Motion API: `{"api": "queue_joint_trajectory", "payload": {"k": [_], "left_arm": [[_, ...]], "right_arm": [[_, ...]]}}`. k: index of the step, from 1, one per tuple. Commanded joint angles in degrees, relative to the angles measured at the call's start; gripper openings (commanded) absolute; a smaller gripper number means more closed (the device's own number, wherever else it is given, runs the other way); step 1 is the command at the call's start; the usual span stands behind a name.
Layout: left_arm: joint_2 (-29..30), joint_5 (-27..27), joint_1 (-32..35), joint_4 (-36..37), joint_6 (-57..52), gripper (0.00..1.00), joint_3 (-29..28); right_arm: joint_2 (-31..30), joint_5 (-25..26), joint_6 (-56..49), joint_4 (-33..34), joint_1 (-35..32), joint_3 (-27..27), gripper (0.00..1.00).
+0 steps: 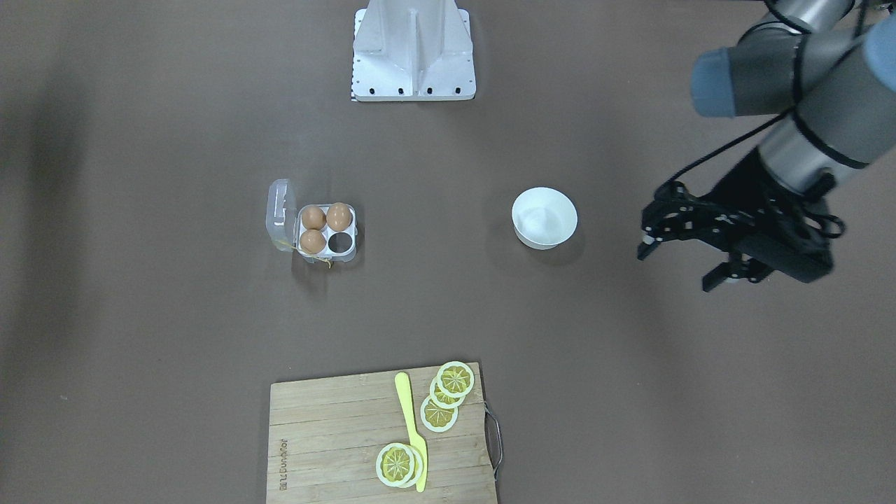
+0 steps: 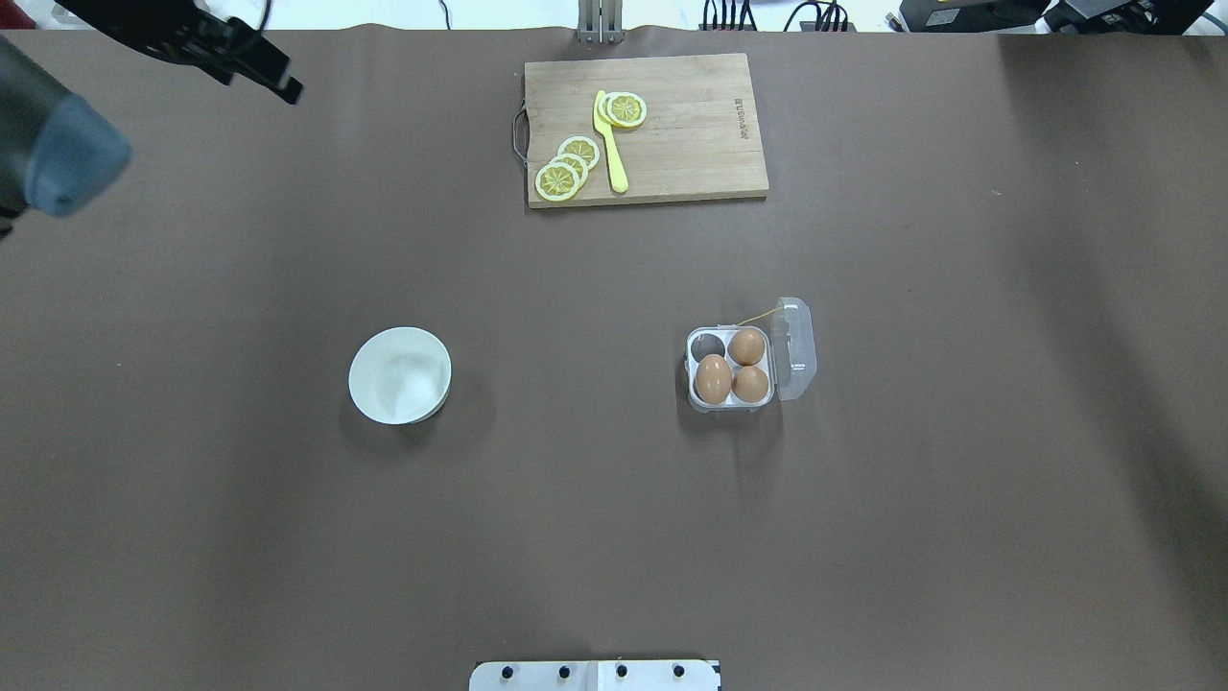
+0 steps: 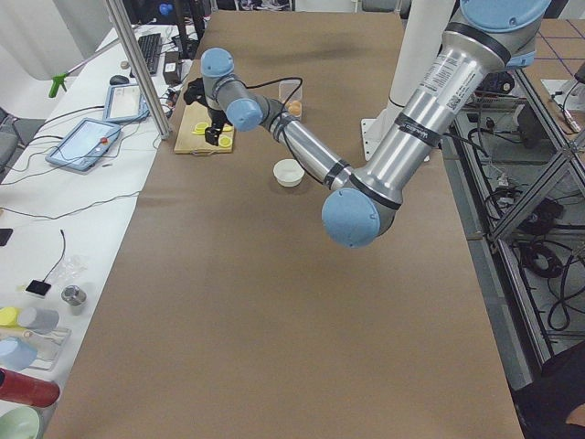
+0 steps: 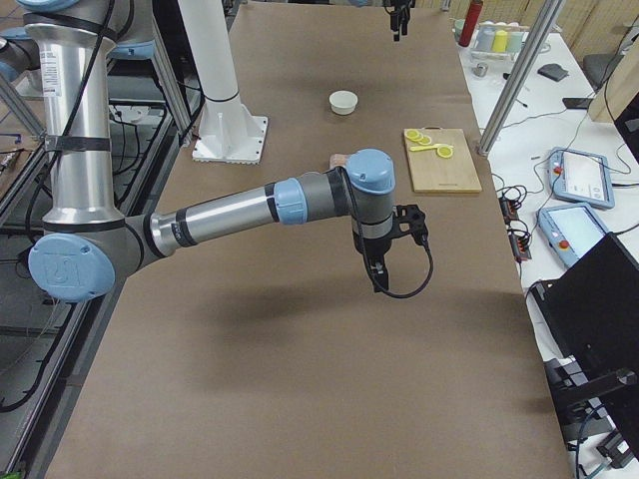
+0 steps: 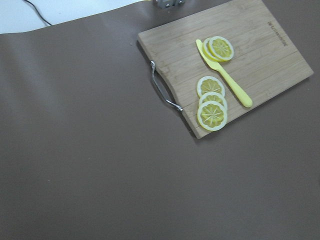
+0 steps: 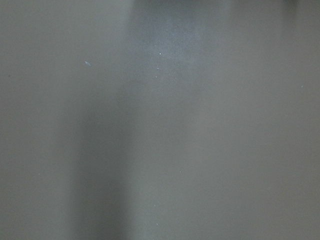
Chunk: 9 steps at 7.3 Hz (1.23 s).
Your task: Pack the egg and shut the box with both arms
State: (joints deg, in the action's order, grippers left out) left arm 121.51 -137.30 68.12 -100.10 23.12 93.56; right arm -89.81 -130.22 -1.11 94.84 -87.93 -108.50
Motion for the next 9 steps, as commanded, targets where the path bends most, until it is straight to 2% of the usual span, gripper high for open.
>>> {"api": "queue_joint_trajectory", "payload": {"k": [1, 3, 4, 6, 7, 8, 9], "left_arm": [[-3.3, -5.8, 10.4, 2.4, -16.9, 0.96, -6.3], [-3.7, -6.1, 17.6, 2.6, -24.1, 0.96, -15.5], [-3.9, -6.0, 18.4, 4.8, -25.8, 0.96, -17.3], [-7.4, -4.2, 22.0, 9.6, -38.3, 0.96, -17.5], [-10.6, 0.6, 22.2, 9.1, -41.7, 0.96, -16.9], [-11.0, 2.0, 22.4, 9.3, -43.2, 0.96, -17.0], [-11.5, 2.1, 22.8, 9.4, -43.3, 0.96, -17.2]], "right_arm": [[0.8, -0.3, 0.1, 0.3, 0.8, -0.4, 1.00], [0.3, -2.0, 0.1, -0.2, 1.1, -0.7, 1.00], [-0.1, -2.3, -0.2, -0.4, 1.2, -0.8, 1.00], [-0.5, -2.4, 0.1, -0.4, 1.2, -0.8, 1.00], [-0.9, -4.4, 0.1, -0.4, 1.2, -0.7, 1.00], [-0.8, -9.0, 0.1, -0.5, 2.0, -0.8, 1.00], [-0.8, -13.1, 0.1, -0.5, 3.4, -1.0, 0.95]]}}
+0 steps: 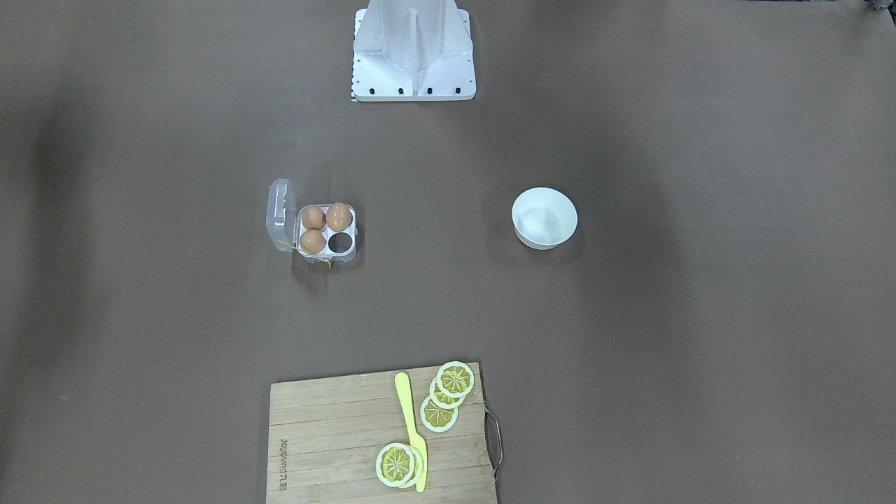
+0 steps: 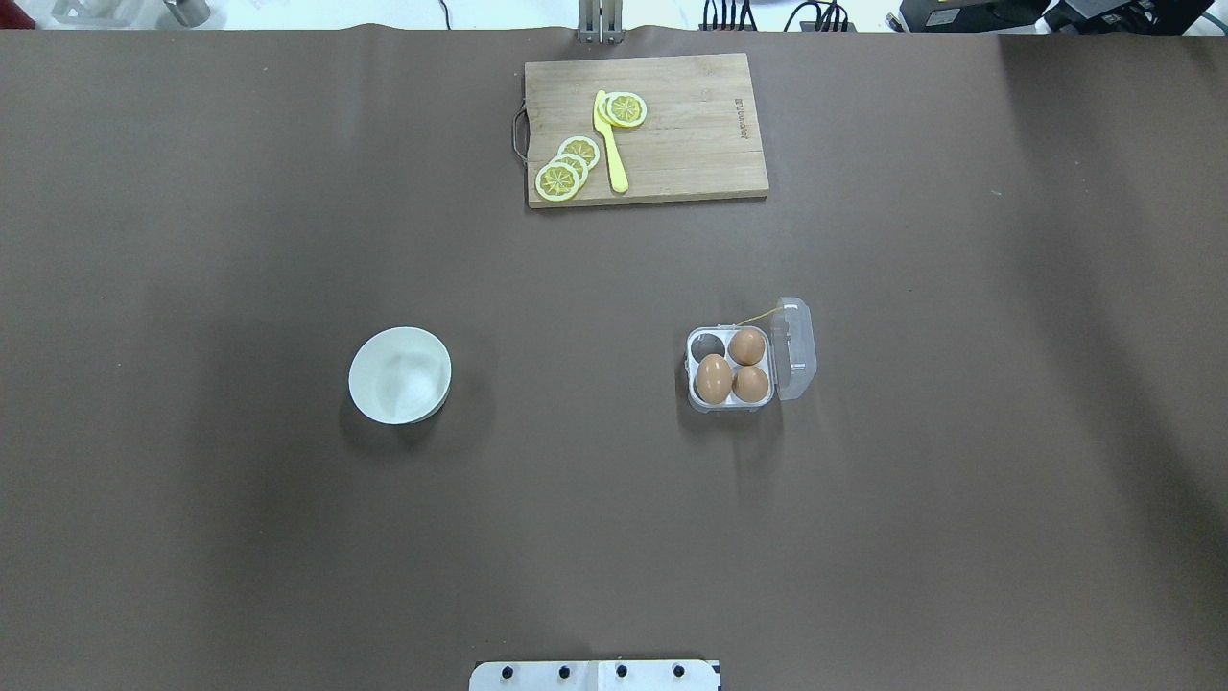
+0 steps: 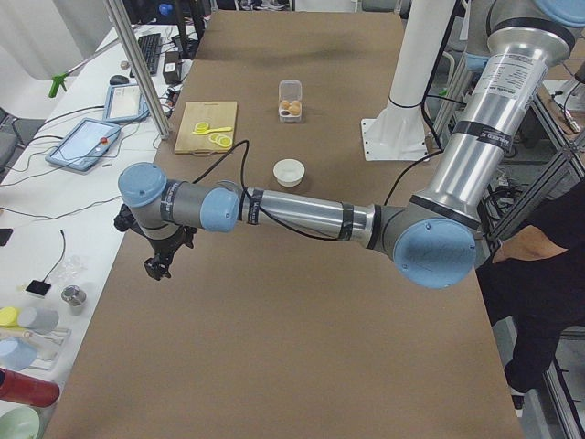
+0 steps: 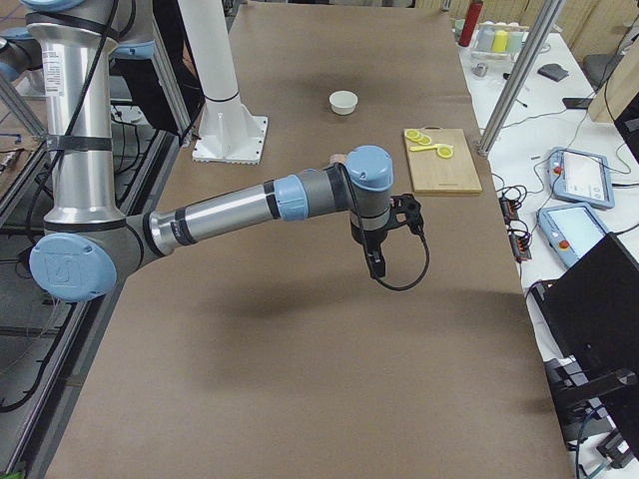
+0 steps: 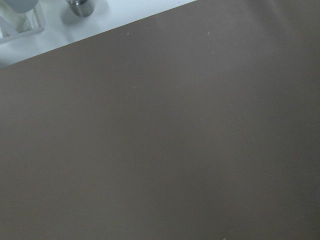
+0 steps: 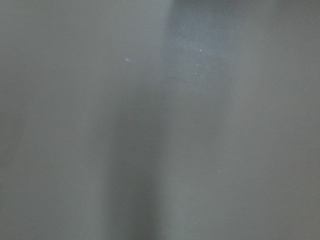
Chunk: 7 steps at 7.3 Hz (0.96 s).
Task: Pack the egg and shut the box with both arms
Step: 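Move the right gripper toward the open lid of the egg carton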
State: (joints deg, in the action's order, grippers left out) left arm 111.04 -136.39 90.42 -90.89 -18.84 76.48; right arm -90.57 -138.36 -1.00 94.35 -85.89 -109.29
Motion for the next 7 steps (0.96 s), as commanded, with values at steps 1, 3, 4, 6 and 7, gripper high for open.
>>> {"api": "queue_joint_trajectory", "payload": {"k": [1, 3, 4, 6, 7], "left_arm": [[-2.0, 1.2, 0.5, -0.2, -1.4, 0.96, -0.1], [-3.4, 1.1, 0.4, -0.2, -2.4, 0.95, 0.2], [-3.4, 1.1, 0.3, -0.2, -2.4, 0.95, 0.2], [-3.5, 1.0, 0.4, -0.1, -2.3, 0.95, 0.2], [-4.0, 1.0, 0.4, -0.2, -2.2, 0.95, 0.2]], "right_arm": [[0.2, -6.7, 0.1, -0.1, 4.8, -0.2, 0.76], [1.4, -7.2, 0.2, 0.0, 13.7, -0.1, 0.50], [2.1, -7.7, 0.4, 0.0, 17.0, 0.0, 0.31], [4.3, -9.6, 0.4, 0.0, 23.8, 0.0, 0.30], [6.3, -9.7, 0.4, 0.0, 26.6, 0.2, 0.31]]}}
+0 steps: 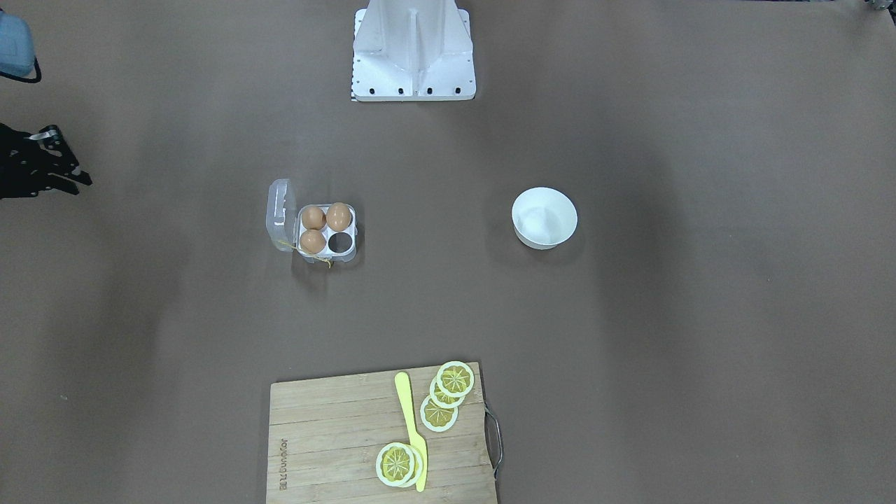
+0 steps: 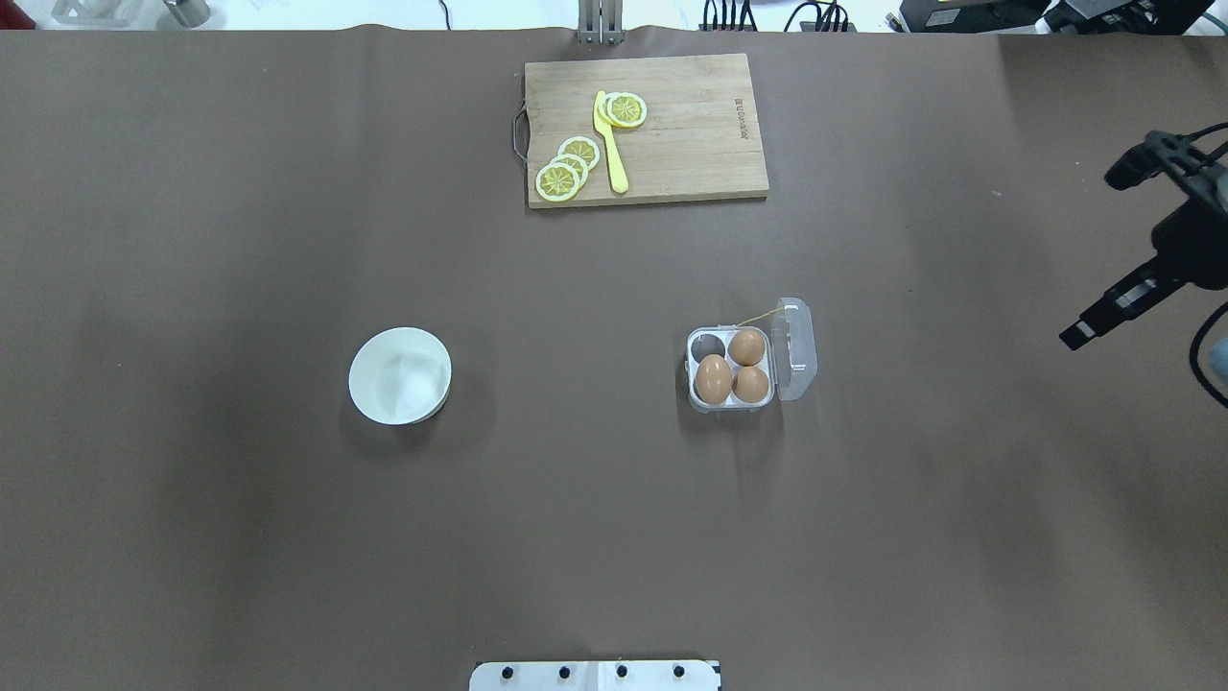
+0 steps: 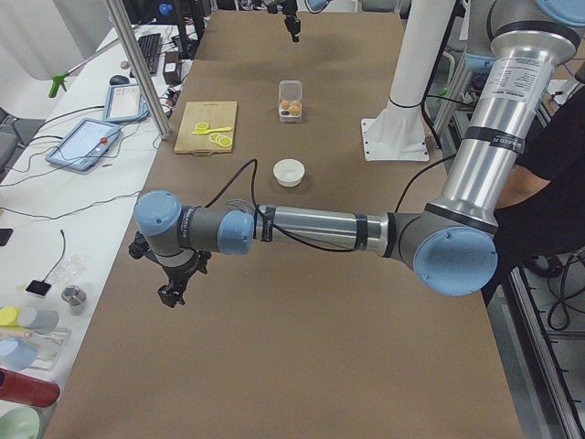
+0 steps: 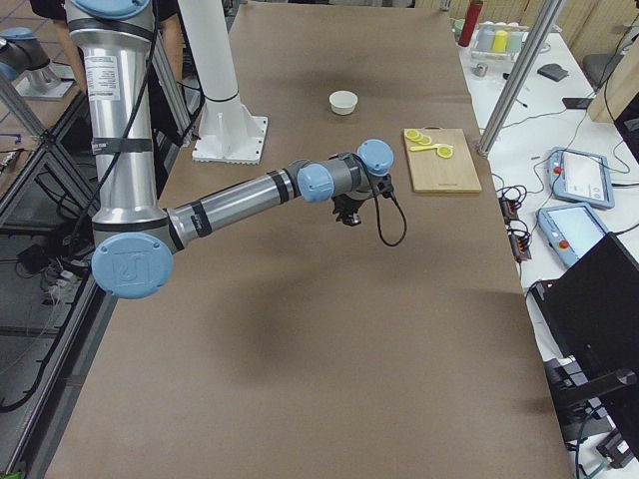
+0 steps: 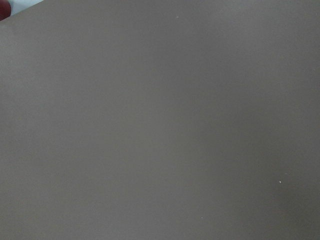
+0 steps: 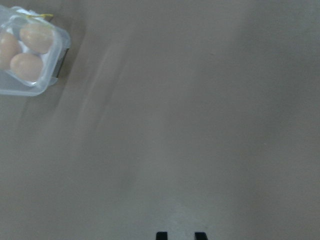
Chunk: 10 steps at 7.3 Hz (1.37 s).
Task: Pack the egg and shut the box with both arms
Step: 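Move the right gripper toward the open lid of the egg carton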
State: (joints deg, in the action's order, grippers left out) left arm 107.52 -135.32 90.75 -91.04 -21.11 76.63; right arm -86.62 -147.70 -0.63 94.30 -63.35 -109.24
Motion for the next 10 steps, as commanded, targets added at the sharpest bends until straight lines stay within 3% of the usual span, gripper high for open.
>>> {"api": "queue_joint_trajectory", "payload": {"k": [1, 2, 4, 7, 10], "left_arm": [[-1.0, -0.3, 0.1, -0.1, 0.0, 0.95, 0.2], [-1.6, -0.3, 0.1, -0.2, -0.2, 0.95, 0.2], [-1.8, -0.8, 1.8, -0.4, -0.9, 0.95, 0.4], [-1.8, -0.8, 2.4, -0.5, -1.9, 0.94, 1.8], [-2.7, -0.8, 2.4, -0.4, -1.9, 0.94, 3.3]], "right_arm": [[4.7, -0.3, 0.7, 0.1, 6.7, 0.8, 0.32], [7.1, 0.0, 4.2, 0.0, 9.4, 1.4, 0.32], [13.1, 0.0, 3.8, -0.1, 10.8, 8.1, 0.33], [18.2, -0.1, 3.8, -1.0, 10.9, 11.3, 0.39], [19.5, 0.1, 4.5, -15.9, 11.0, 19.7, 0.36]]}}
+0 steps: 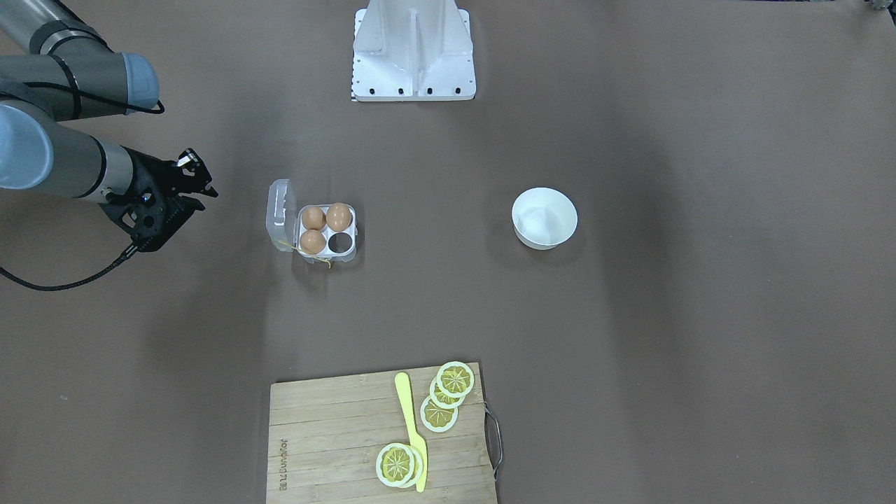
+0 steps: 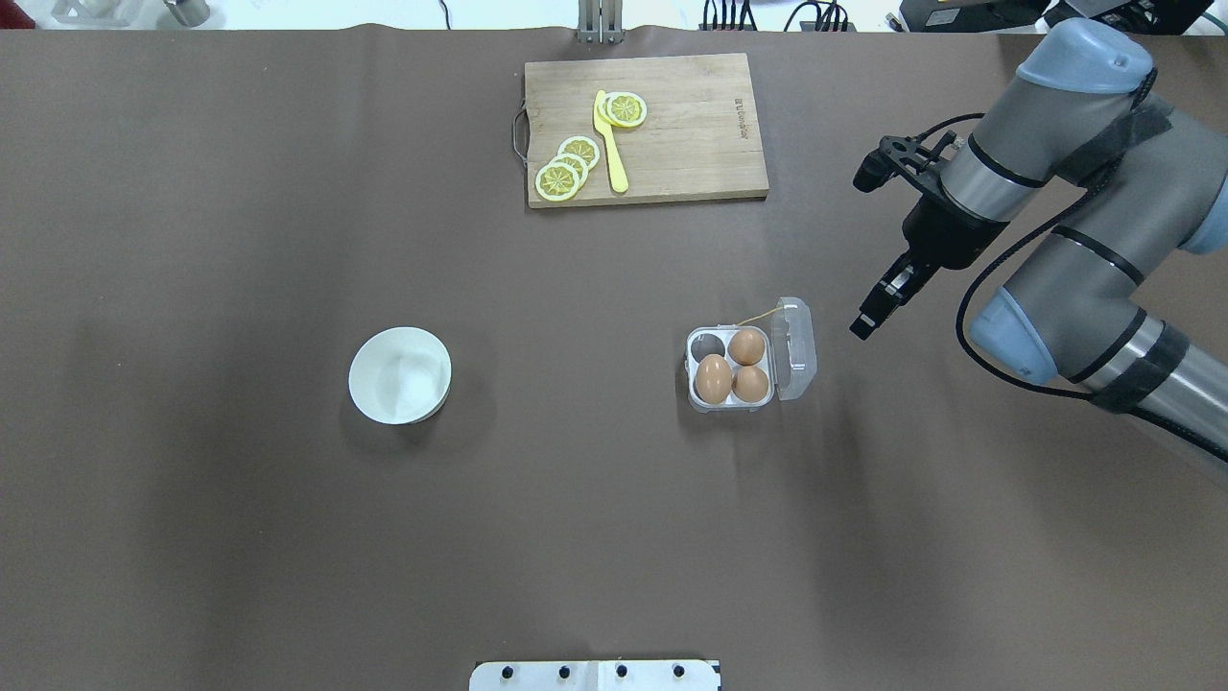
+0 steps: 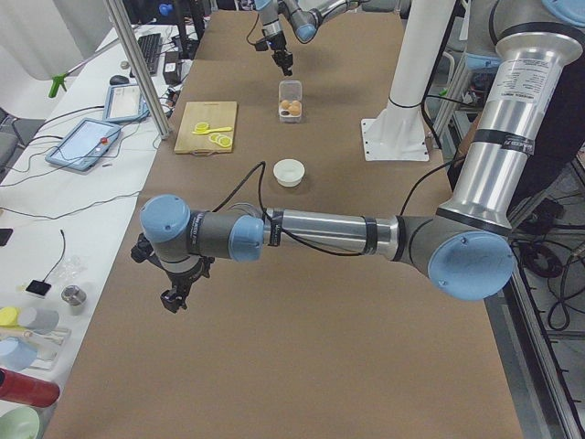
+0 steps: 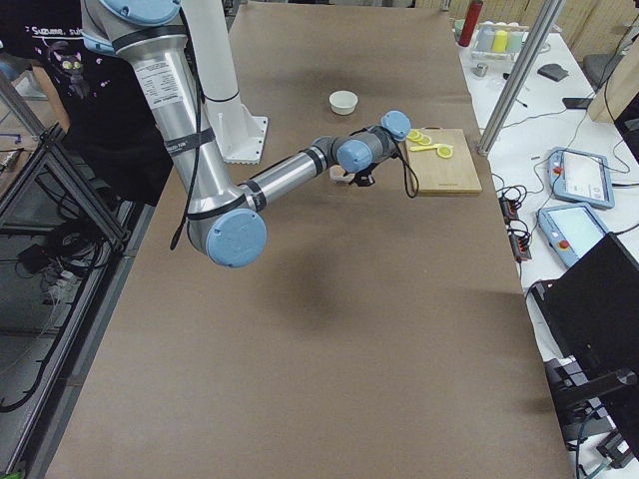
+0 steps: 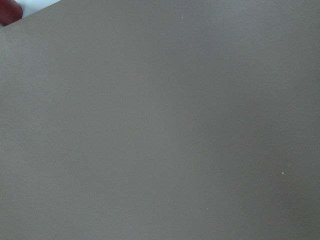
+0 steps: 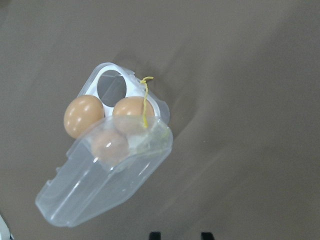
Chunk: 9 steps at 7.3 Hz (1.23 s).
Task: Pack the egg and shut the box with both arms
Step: 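Push the carton lid over the eggs with the right gripper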
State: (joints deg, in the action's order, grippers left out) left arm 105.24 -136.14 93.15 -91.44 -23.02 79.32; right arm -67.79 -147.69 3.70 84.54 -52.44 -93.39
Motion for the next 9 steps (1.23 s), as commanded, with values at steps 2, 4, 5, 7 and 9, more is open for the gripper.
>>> {"api": "queue_joint_trajectory", "payload": {"k": [2, 4, 5, 7, 9], "left_arm": [[-0.6, 0.1, 0.0, 0.0, 0.1, 0.94, 0.6], [-0.6, 0.1, 0.0, 0.0, 0.1, 0.94, 0.6], [-0.7, 0.1, 0.0, 0.0, 0.0, 0.94, 0.6], [-0.7, 0.1, 0.1, 0.0, 0.0, 0.94, 0.6], [-0.7, 0.0, 0.1, 0.0, 0.0, 0.94, 0.6]], "right_arm": [[2.0, 0.1, 3.6, -7.1, 0.8, 3.0, 0.36], [3.3, 0.2, 8.2, -7.1, 2.8, 0.1, 0.36], [3.4, 0.3, 8.5, -7.1, 3.6, -0.7, 0.36], [4.2, 1.3, 9.4, -7.1, 4.7, -0.7, 0.36], [5.1, 6.9, 9.8, -7.0, 8.6, -0.4, 0.36]]}}
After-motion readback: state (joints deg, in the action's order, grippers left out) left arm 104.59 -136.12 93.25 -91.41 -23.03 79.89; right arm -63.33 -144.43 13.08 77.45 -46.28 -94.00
